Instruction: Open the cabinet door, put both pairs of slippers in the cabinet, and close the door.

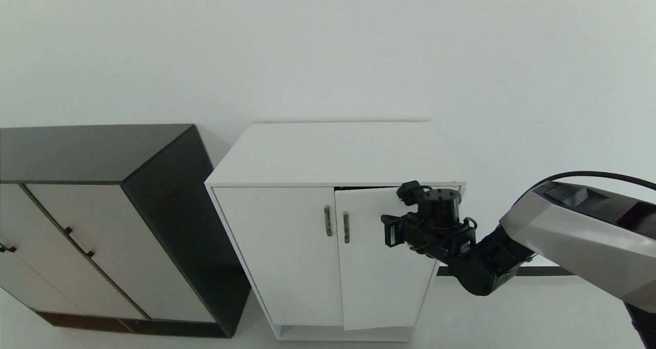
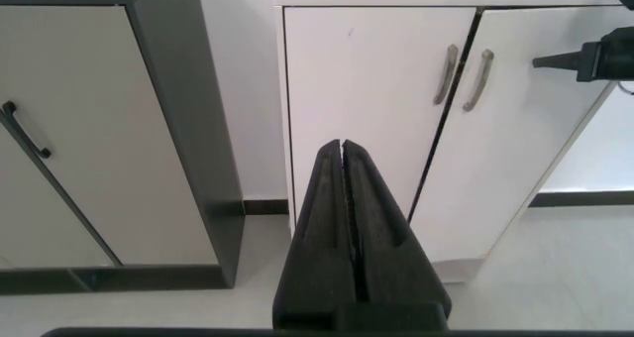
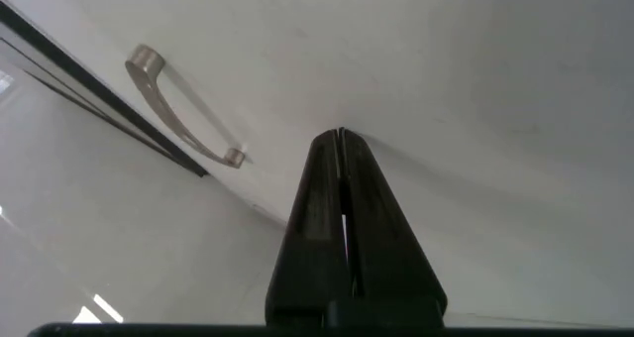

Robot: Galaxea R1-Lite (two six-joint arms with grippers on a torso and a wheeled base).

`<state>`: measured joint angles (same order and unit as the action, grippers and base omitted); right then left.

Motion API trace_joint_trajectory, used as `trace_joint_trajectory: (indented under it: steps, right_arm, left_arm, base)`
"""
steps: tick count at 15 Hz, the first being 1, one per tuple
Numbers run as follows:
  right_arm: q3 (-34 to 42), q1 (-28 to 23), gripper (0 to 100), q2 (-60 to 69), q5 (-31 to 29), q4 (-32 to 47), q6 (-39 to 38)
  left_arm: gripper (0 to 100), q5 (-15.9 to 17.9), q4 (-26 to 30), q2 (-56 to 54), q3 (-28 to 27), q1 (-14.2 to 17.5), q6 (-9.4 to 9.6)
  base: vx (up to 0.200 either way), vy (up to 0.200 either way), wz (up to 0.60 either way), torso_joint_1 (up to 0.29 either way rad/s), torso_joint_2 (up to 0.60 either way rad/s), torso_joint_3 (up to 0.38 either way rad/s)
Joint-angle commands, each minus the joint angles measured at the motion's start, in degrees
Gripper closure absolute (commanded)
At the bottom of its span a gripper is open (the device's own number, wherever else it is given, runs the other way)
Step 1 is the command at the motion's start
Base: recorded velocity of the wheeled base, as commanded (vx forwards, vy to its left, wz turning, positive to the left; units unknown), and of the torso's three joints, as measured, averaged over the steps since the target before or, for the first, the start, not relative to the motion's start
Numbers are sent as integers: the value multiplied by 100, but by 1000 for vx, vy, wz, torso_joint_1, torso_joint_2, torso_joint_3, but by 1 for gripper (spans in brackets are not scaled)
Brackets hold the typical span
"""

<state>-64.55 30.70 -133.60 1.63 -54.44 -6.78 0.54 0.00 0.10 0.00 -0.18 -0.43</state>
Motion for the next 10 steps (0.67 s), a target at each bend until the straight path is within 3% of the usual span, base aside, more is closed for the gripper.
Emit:
trace_joint_trajectory:
  steps: [1, 7, 10]
  right_arm:
    - [-163, -64, 100, -105, 4, 83, -8]
    - [-234, -152, 100, -184, -5, 83, -8]
    - [171, -99, 100, 88, -14, 30, -8]
  left_arm:
    - [100, -1, 0, -1, 0, 1, -1]
    - [100, -1, 0, -1, 0, 1, -1]
    - [100, -1, 0, -1, 0, 1, -1]
  base:
    - [0, 0, 0, 0, 0, 0]
    - [0, 0, 0, 0, 0, 0]
    - [0, 0, 0, 0, 0, 0]
